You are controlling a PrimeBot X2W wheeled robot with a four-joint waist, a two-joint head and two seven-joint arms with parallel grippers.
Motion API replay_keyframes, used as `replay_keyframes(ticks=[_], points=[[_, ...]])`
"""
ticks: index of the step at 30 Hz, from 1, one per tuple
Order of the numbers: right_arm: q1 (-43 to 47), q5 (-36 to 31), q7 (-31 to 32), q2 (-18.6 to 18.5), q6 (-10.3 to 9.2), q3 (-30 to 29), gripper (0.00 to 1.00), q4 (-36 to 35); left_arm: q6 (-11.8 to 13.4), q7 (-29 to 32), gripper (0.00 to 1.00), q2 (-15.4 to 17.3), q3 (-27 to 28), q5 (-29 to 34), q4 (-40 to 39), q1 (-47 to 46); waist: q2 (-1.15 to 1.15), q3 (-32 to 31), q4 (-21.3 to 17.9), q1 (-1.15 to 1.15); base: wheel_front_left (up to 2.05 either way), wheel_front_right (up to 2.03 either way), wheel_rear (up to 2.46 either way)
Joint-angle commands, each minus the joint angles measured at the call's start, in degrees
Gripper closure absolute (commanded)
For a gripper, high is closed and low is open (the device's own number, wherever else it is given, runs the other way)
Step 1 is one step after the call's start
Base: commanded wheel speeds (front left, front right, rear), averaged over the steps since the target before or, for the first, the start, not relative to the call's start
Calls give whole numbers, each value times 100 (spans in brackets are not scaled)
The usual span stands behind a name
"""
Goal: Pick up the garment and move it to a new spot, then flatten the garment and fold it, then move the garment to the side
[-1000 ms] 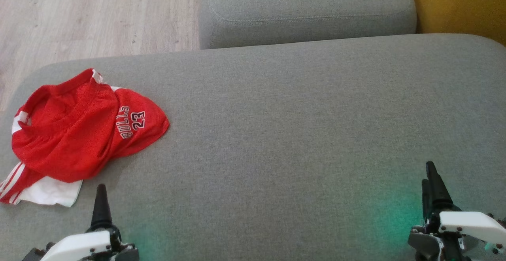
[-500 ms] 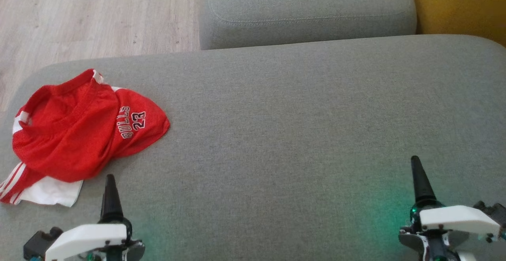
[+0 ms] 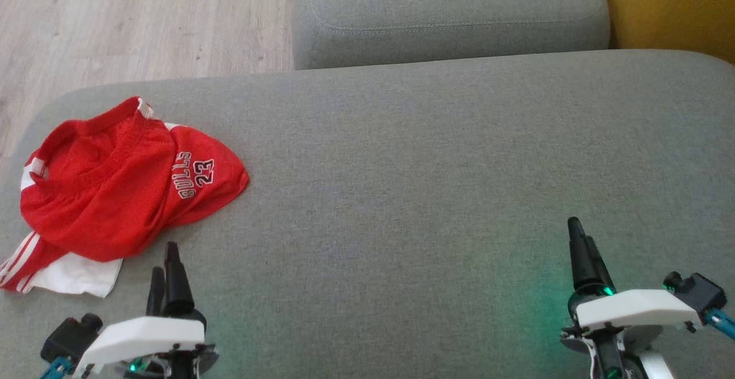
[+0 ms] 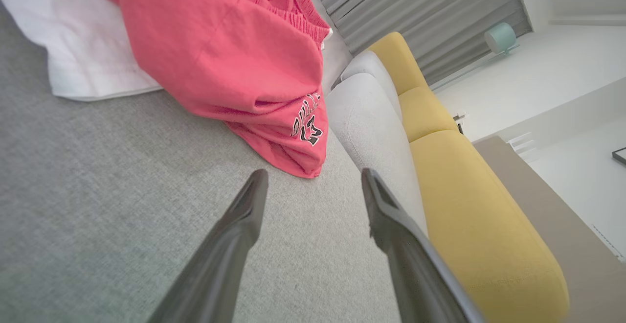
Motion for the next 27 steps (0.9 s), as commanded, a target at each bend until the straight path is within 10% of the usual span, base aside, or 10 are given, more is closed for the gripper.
replay_keyframes(ticks=[1,27], points=[[-297,-263,-89,-43,-2,130,0,-241,24,-82,0,45,20,252,-273,-228,0,2,1,0,0,0,0],[-264,-2090,-512,-58,-3,475,0,-359,252,-502,0,55,-214,1941,-565,-162,0,-46,-43,0,0,0,0]])
